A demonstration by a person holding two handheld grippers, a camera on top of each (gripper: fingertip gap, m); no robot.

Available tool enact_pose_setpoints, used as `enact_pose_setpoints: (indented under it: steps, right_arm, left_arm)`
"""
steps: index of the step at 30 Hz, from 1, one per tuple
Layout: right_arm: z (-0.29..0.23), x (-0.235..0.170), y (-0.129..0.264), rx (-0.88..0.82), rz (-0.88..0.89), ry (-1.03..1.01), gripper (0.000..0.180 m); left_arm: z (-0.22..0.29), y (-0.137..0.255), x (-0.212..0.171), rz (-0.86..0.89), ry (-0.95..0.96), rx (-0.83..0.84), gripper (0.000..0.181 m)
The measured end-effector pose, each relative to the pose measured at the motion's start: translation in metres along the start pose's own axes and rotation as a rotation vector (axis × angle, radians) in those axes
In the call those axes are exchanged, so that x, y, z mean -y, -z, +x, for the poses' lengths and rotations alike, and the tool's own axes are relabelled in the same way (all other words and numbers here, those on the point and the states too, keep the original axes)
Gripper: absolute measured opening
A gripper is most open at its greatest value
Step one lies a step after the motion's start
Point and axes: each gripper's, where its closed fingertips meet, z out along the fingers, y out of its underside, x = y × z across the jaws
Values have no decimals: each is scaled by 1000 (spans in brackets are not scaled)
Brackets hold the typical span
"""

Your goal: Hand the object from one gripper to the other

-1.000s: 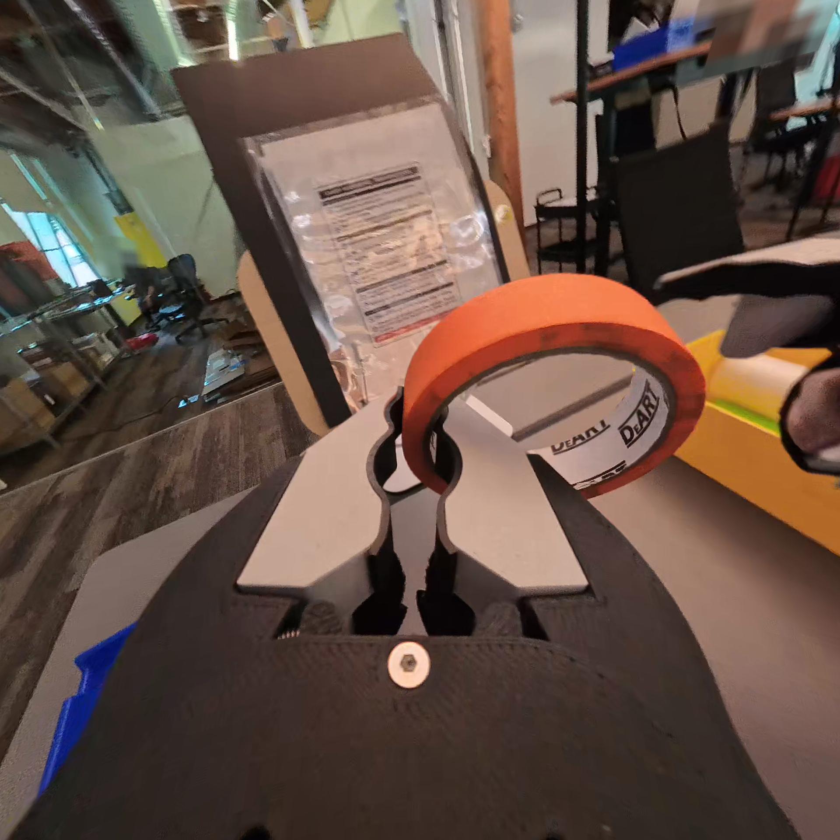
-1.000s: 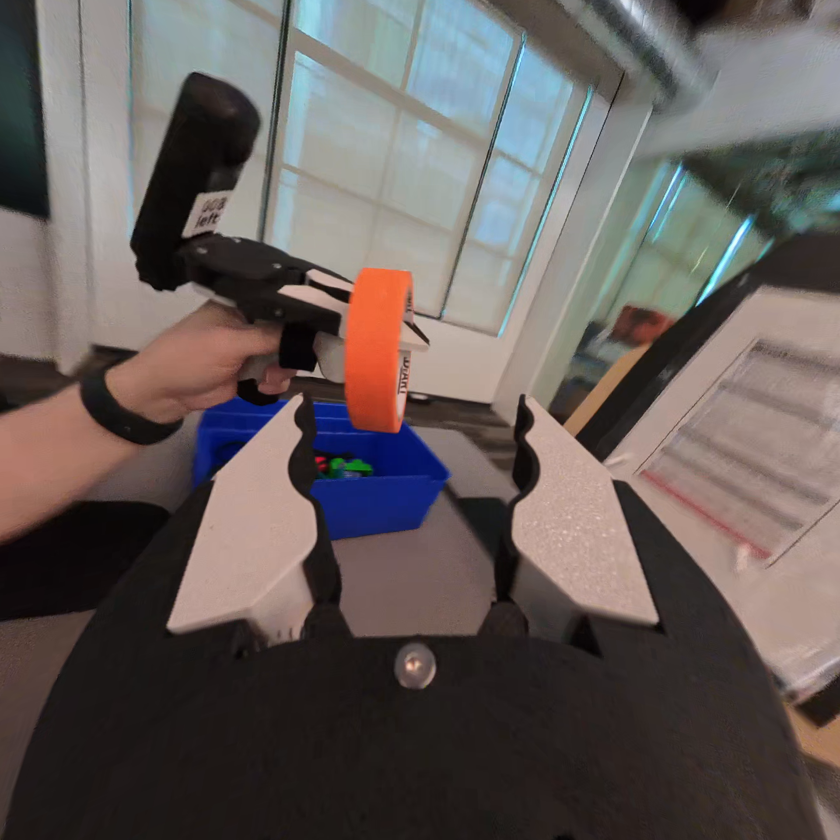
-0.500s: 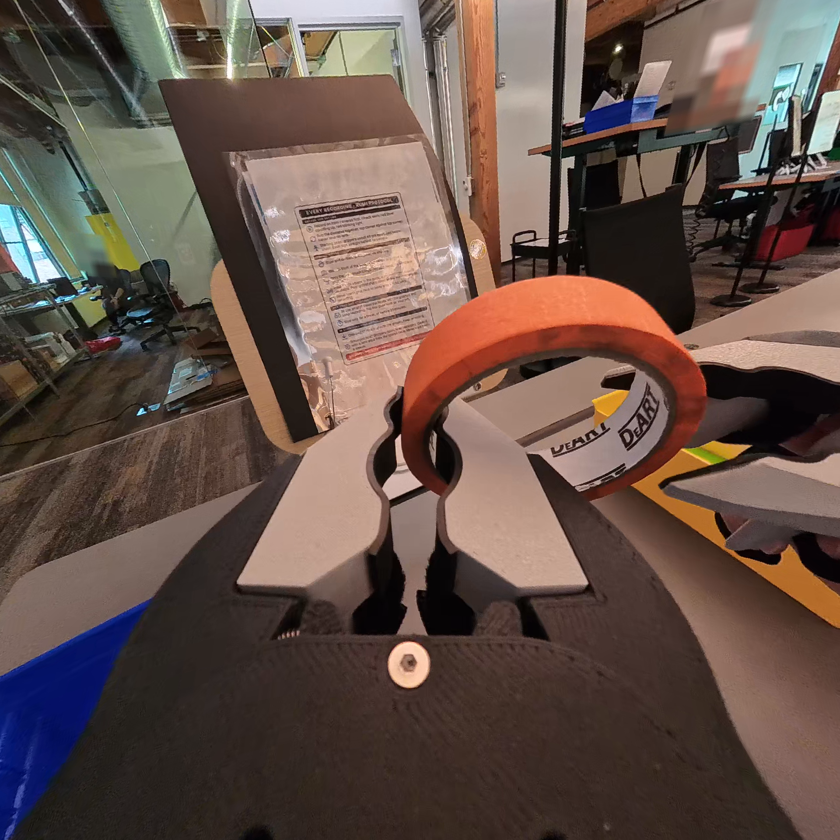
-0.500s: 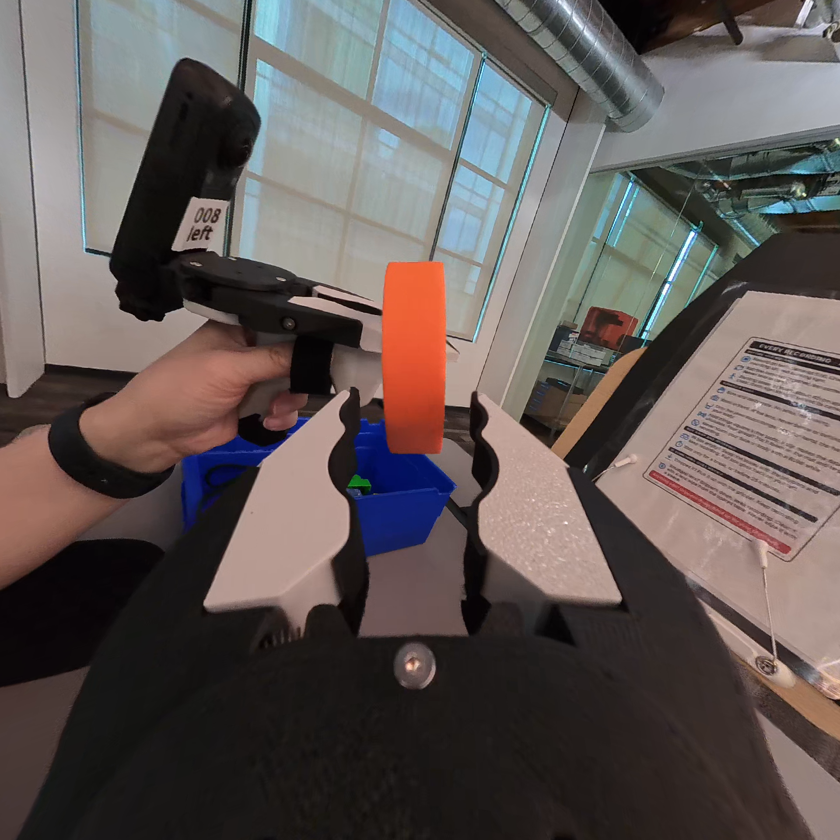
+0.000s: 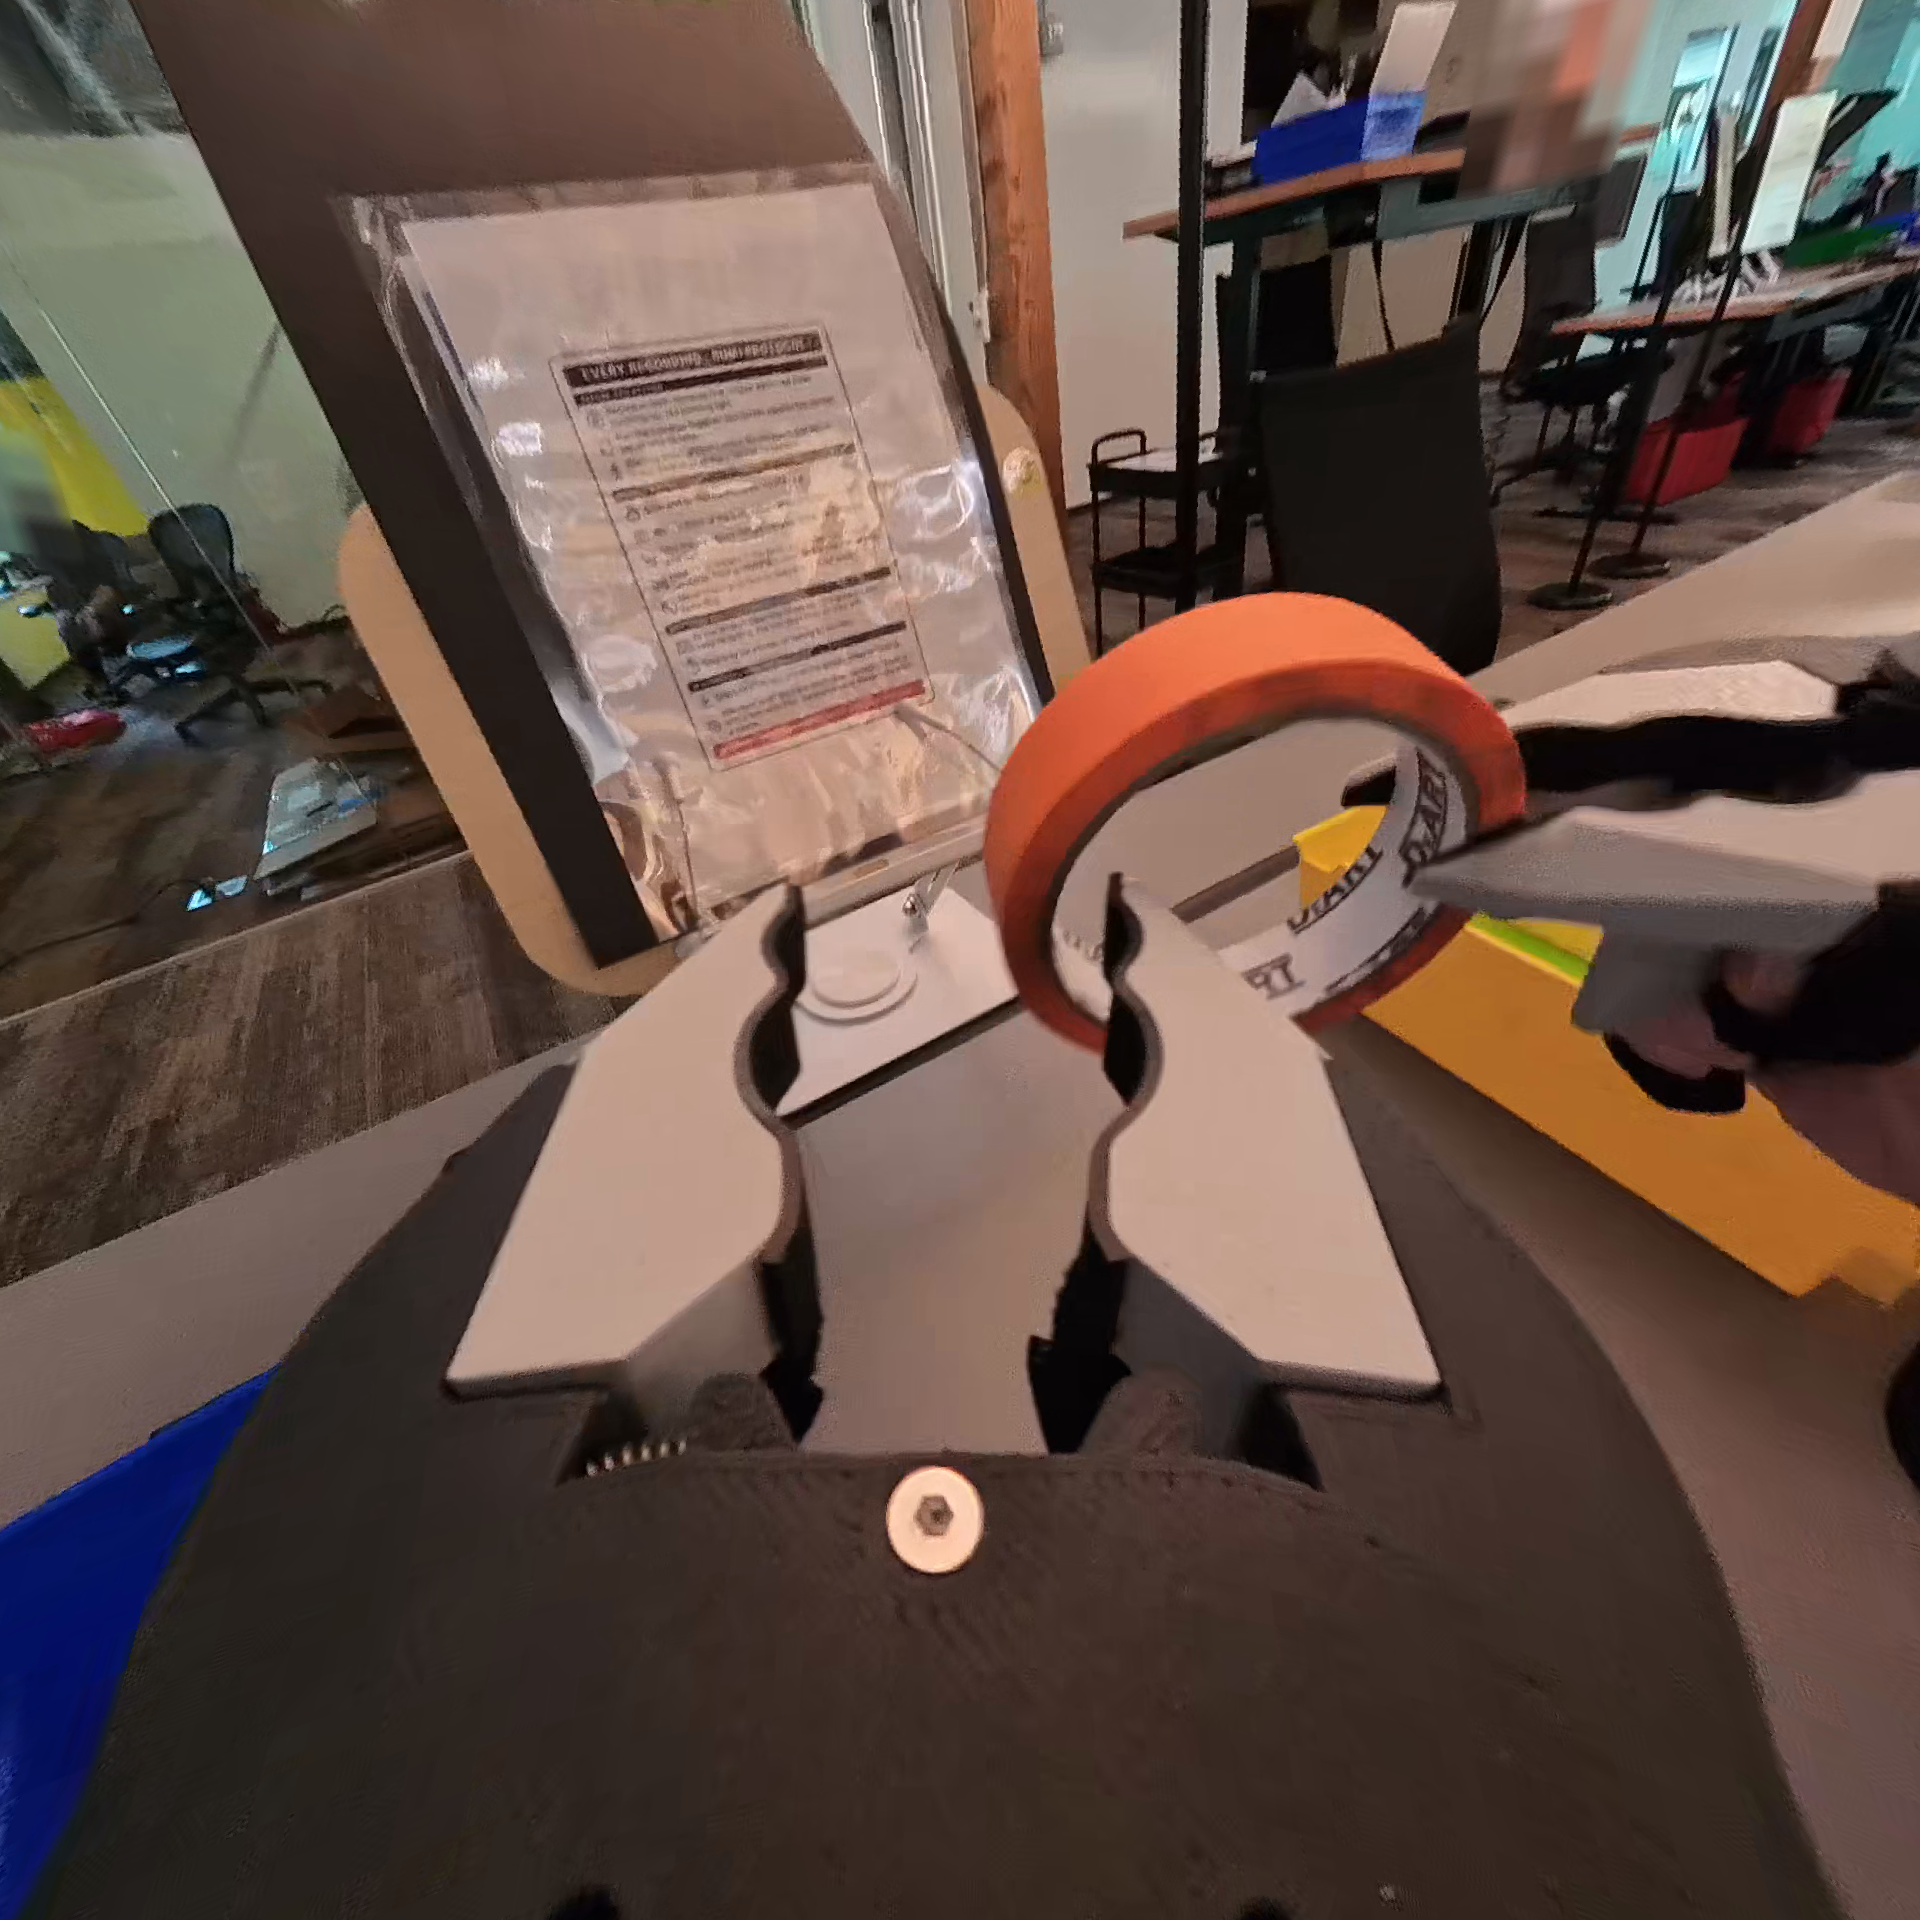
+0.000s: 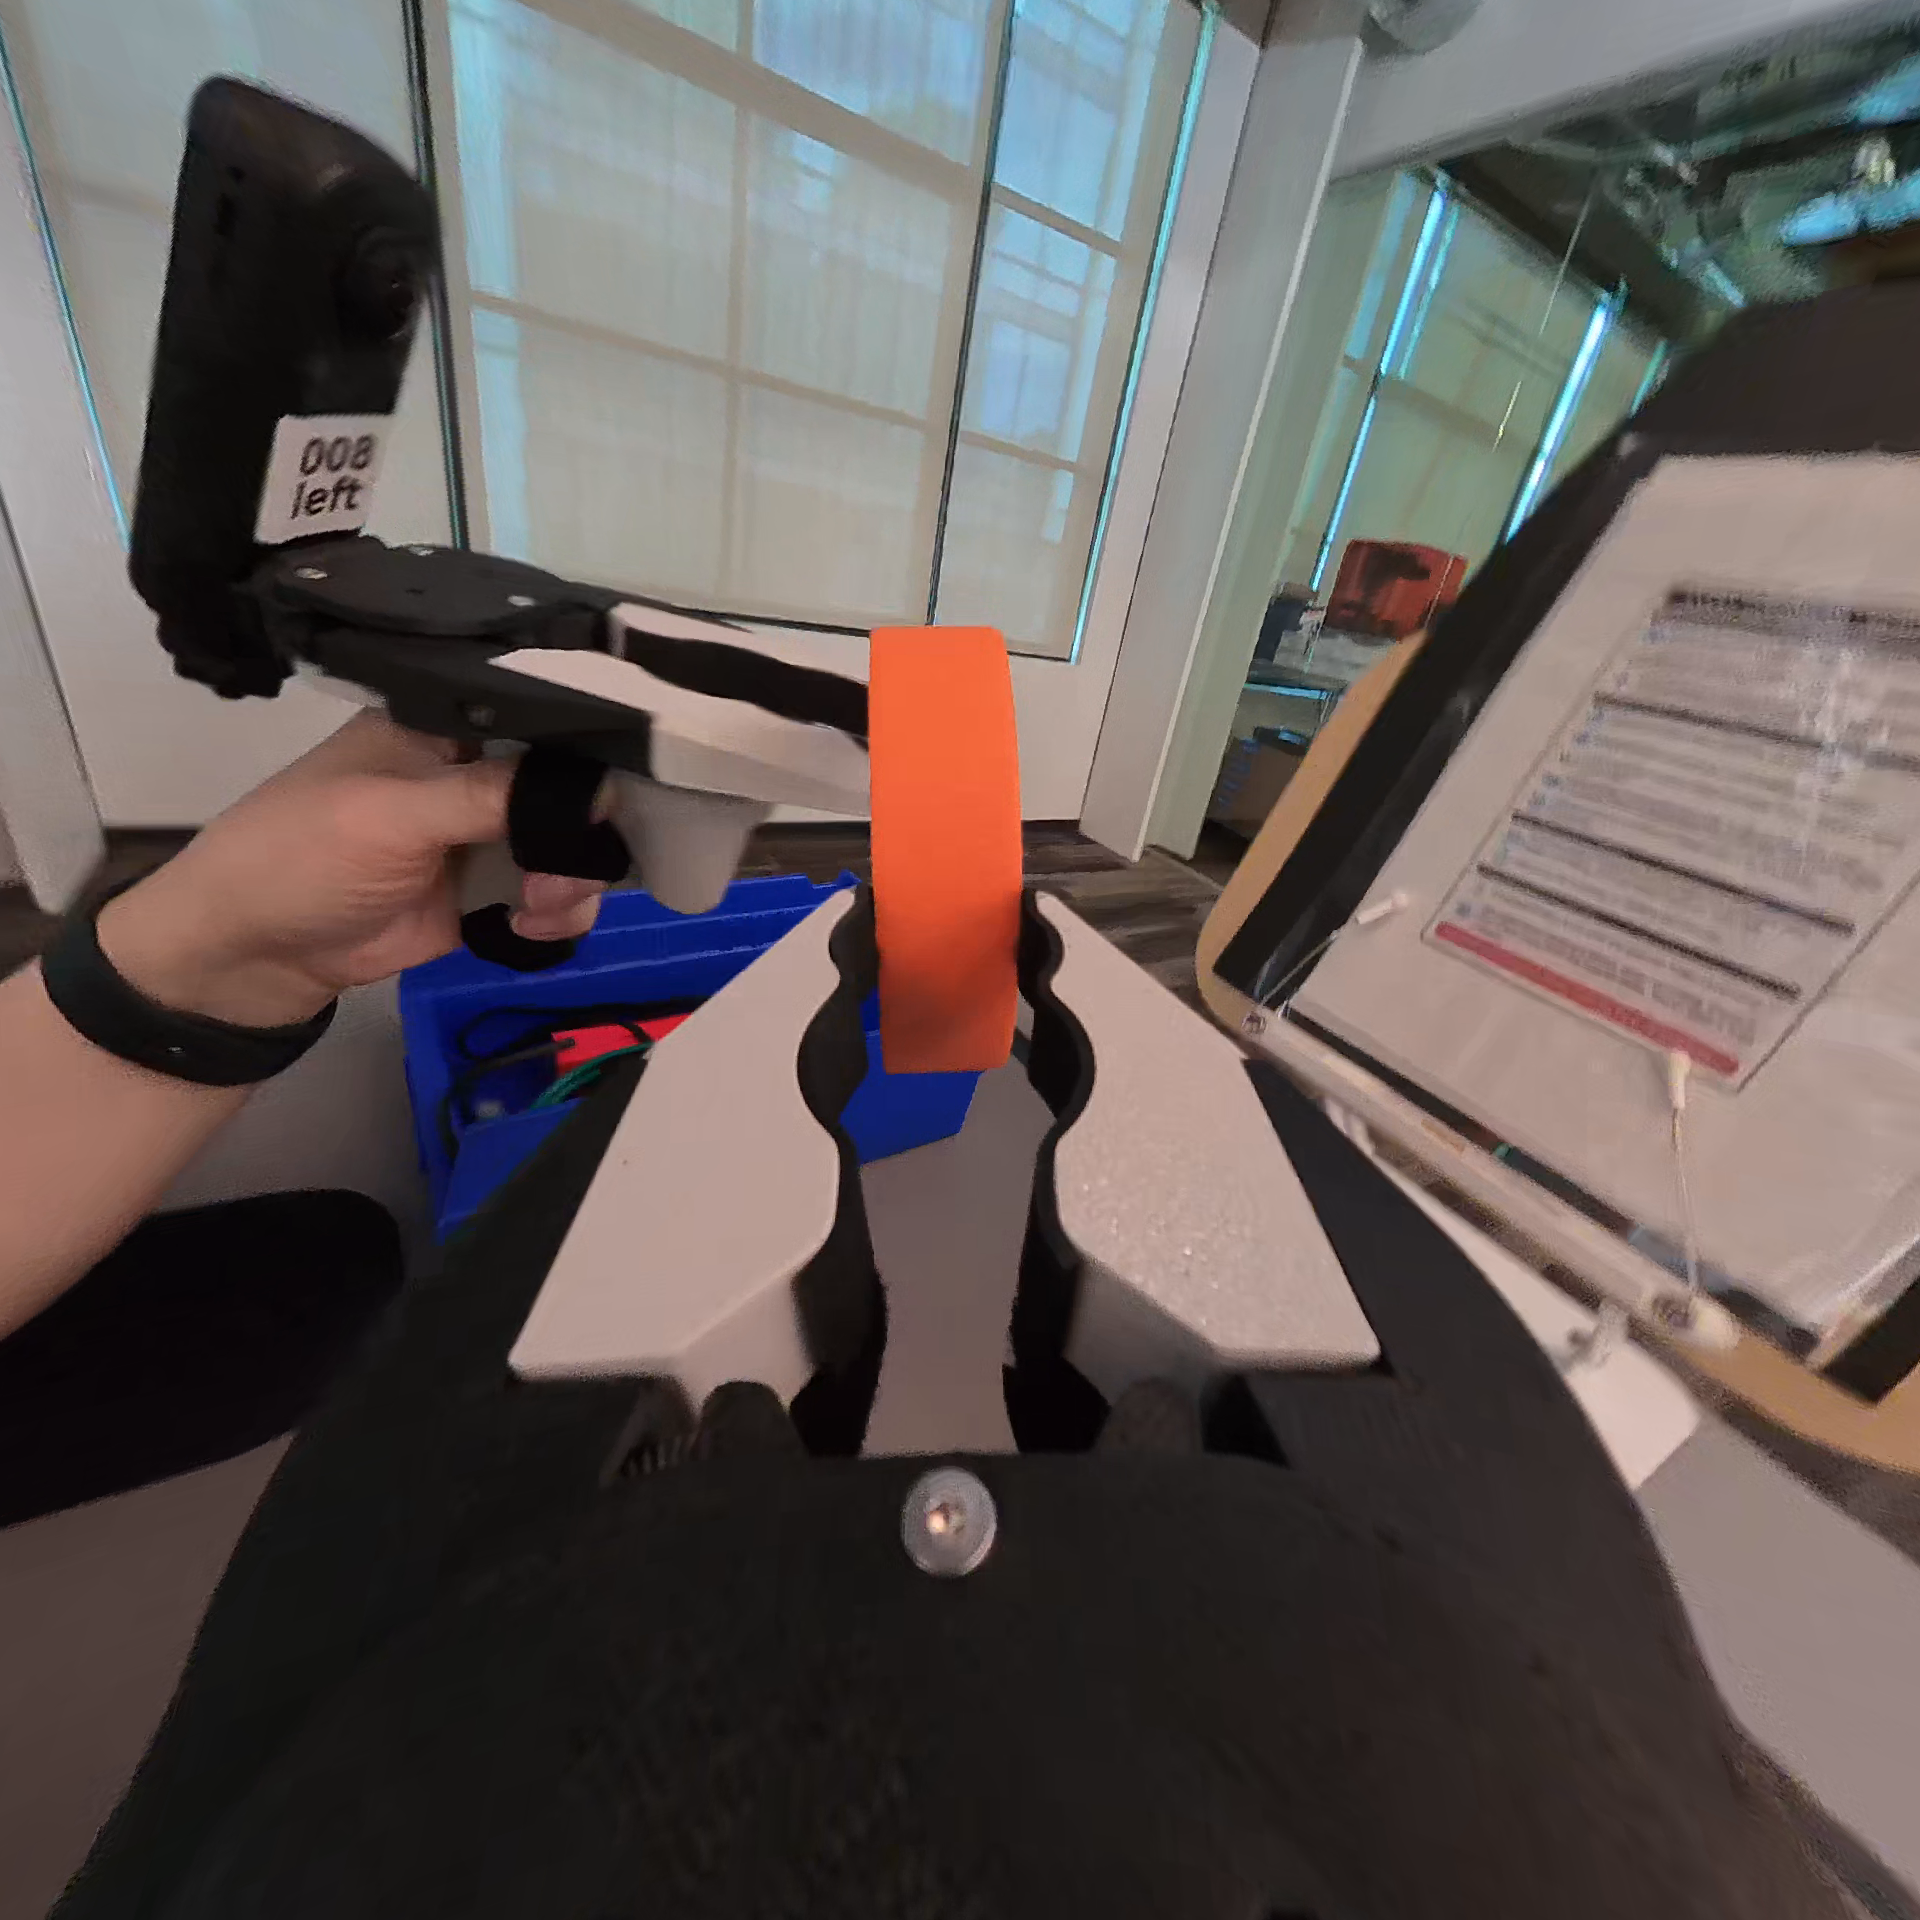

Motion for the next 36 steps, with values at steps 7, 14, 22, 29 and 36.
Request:
enact_pose_setpoints:
  steps: [7, 14, 22, 29, 36]
  right_arm:
    - [53, -62, 0, 94, -13, -716, 26]
    - [71, -89, 0, 146, 97, -1196, 25]
    - [67, -75, 3, 138, 169, -1413, 24]
    - [55, -63, 2, 97, 186, -1516, 25]
    - [40, -59, -3, 103, 142, -1532, 24]
  left_arm:
    - [-16, 11, -6, -31, 166, -144, 80]
    - [24, 13, 6, 135, -316, -175, 87]
    - [64, -21, -40, -17, -908, 2, 73]
    - [54, -36, -49, -59, -1176, 232, 69]
    - [57, -35, -46, -6, -1320, 309, 35]
